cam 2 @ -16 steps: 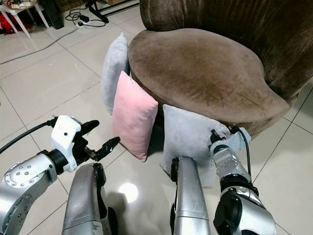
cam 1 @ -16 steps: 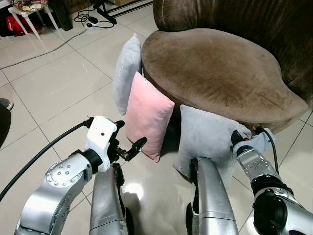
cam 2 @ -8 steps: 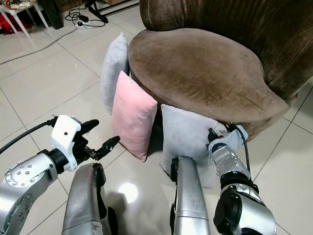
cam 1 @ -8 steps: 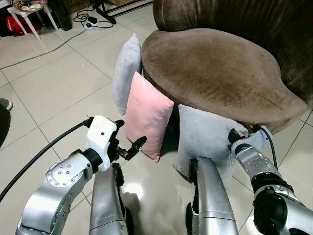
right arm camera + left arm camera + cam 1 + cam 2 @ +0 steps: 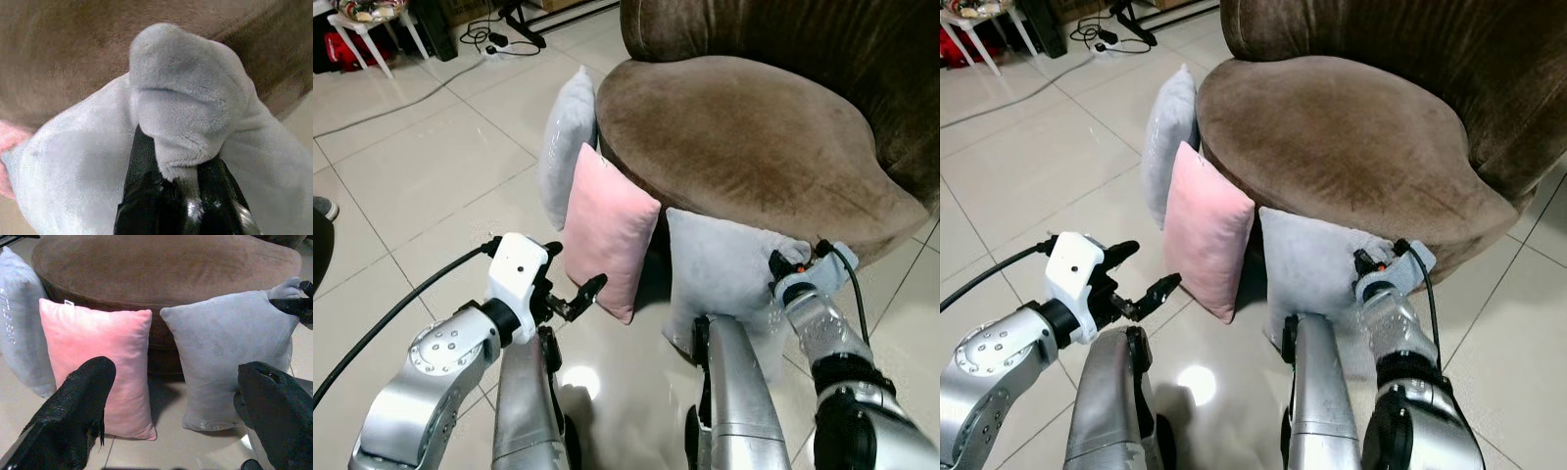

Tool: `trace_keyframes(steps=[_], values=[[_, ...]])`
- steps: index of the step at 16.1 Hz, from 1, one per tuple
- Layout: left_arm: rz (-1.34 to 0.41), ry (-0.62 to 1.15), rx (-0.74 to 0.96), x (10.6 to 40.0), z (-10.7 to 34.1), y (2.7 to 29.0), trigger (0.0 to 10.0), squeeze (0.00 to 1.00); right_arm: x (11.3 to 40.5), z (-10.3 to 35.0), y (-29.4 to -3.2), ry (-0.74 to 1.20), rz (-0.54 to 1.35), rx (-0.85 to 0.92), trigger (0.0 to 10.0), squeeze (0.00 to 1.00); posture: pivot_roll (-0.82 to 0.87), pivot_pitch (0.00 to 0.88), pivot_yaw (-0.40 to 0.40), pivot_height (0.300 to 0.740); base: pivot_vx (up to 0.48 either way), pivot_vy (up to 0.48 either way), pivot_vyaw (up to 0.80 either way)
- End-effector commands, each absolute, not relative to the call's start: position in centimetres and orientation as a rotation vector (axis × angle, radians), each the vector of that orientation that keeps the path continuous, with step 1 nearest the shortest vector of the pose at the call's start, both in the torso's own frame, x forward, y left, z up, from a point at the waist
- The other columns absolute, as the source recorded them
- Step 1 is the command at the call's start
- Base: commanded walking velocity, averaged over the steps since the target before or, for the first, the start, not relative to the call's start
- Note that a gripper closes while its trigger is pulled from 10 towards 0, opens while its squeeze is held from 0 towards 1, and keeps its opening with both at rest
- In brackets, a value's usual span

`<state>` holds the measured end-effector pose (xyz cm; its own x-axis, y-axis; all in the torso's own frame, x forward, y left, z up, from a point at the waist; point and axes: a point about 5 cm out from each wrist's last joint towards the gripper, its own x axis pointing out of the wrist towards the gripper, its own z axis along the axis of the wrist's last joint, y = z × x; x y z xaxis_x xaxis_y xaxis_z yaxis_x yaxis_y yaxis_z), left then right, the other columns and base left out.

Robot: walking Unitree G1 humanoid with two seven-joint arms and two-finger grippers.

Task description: Move the pillow to the sofa from floor

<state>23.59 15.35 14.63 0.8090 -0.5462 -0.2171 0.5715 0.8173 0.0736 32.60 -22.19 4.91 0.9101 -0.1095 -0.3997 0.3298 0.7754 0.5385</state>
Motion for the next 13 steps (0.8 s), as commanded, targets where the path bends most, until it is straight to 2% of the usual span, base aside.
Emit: trace_keyframes(steps=[1,3,10,13], values=[[-0.585,0.191,0.15,23.4,14.5,15.5,10.0,1.0,33.5,6.5,-21.2,0.293,-0.149,0.598,10.0,0.0,-0.01,0.049,0.036,0.467,0.0,0.0,0.0],[-0.579,0.191,0.148,23.3,14.3,15.6,10.0,1.0,33.1,7.0,-21.4,0.255,-0.141,0.644,10.0,0.0,-0.02,0.037,0.035,0.467,0.0,0.0,0.0],[-0.582,0.183,0.147,23.6,14.0,15.2,10.0,1.0,31.9,6.9,-21.5,0.197,-0.109,0.681,10.0,0.0,-0.04,0.014,0.048,0.542,0.0,0.0,0.0],[-0.585,0.178,0.151,23.6,13.9,15.1,10.0,1.0,30.9,7.4,-22.8,0.102,-0.122,0.791,10.0,0.0,-0.04,0.007,0.048,0.572,0.0,0.0,0.0]])
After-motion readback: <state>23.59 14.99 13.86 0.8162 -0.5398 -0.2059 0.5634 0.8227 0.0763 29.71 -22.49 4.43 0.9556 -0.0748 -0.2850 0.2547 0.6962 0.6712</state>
